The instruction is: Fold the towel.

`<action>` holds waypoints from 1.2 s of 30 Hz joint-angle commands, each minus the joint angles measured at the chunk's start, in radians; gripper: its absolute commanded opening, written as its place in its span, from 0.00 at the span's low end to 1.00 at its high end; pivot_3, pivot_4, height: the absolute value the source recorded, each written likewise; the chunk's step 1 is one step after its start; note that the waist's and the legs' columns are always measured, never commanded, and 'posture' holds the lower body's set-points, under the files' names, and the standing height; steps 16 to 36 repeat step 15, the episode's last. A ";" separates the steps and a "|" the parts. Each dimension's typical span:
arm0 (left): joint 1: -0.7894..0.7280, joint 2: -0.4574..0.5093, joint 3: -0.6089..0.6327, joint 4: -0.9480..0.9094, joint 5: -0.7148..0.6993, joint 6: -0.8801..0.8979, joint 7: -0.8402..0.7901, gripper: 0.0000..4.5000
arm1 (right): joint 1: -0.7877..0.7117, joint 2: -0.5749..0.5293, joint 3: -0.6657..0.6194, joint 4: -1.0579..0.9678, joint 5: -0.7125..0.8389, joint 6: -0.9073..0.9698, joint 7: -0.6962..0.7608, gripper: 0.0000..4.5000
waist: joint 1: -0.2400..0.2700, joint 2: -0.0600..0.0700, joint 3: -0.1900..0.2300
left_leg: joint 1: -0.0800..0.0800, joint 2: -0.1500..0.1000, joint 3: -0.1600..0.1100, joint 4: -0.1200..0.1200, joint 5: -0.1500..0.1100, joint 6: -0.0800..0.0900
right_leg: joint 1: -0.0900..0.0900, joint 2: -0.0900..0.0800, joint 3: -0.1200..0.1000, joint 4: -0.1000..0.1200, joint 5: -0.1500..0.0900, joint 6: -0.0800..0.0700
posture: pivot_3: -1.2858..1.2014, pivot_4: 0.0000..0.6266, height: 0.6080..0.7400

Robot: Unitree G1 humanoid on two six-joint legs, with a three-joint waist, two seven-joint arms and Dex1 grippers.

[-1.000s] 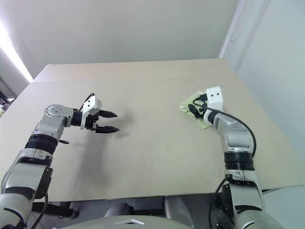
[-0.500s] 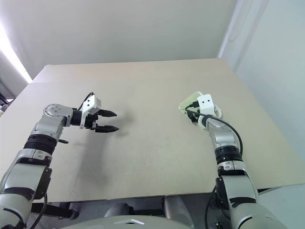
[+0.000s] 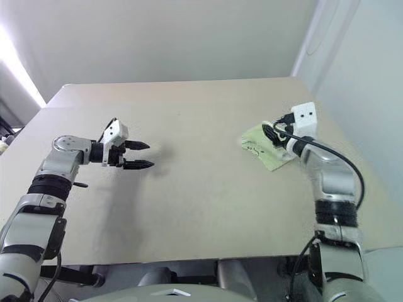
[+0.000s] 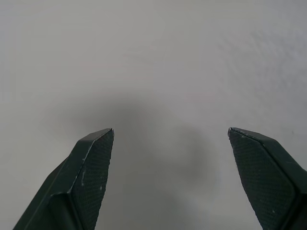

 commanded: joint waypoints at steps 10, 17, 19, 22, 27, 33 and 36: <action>0.066 0.050 0.057 -0.131 -0.076 0.108 -0.002 0.89 | 0.304 -0.133 -0.026 -0.405 0.322 0.164 0.292 0.84 | 0.002 0.000 0.000 | 0.001 0.000 0.001 0.001 0.000 0.000 | 0.001 0.000 0.000 0.000 -0.002 -0.003 | 0.52 0.00 0.79; 0.117 0.083 0.053 -0.208 -0.104 0.153 -0.050 0.89 | 0.363 -0.207 0.070 -0.447 0.265 0.112 0.367 0.84 | -0.001 0.000 0.000 | 0.001 0.000 0.002 0.001 0.000 0.000 | 0.001 0.000 0.001 0.000 -0.002 -0.003 | 0.52 0.00 0.79; 0.117 0.083 0.053 -0.208 -0.104 0.153 -0.050 0.89 | 0.363 -0.207 0.070 -0.447 0.265 0.112 0.367 0.84 | -0.001 0.000 0.000 | 0.001 0.000 0.002 0.001 0.000 0.000 | 0.001 0.000 0.001 0.000 -0.002 -0.003 | 0.52 0.00 0.79; 0.117 0.083 0.053 -0.208 -0.104 0.153 -0.050 0.89 | 0.363 -0.207 0.070 -0.447 0.265 0.112 0.367 0.84 | -0.001 0.000 0.000 | 0.001 0.000 0.002 0.001 0.000 0.000 | 0.001 0.000 0.001 0.000 -0.002 -0.003 | 0.52 0.00 0.79; 0.117 0.083 0.053 -0.208 -0.104 0.153 -0.050 0.89 | 0.363 -0.207 0.070 -0.447 0.265 0.112 0.367 0.84 | -0.001 0.000 0.000 | 0.001 0.000 0.002 0.001 0.000 0.000 | 0.001 0.000 0.001 0.000 -0.002 -0.003 | 0.52 0.00 0.79; 0.117 0.083 0.053 -0.208 -0.104 0.153 -0.050 0.89 | 0.363 -0.207 0.070 -0.447 0.265 0.112 0.367 0.84 | -0.001 0.000 0.000 | 0.001 0.000 0.002 0.001 0.000 0.000 | 0.001 0.000 0.001 0.000 -0.002 -0.003 | 0.52 0.00 0.79; 0.117 0.083 0.053 -0.208 -0.104 0.153 -0.050 0.89 | 0.363 -0.207 0.070 -0.447 0.265 0.112 0.367 0.84 | -0.001 0.000 0.000 | 0.001 0.000 0.002 0.001 0.000 0.000 | 0.001 0.000 0.001 0.000 -0.002 -0.003 | 0.52 0.00 0.79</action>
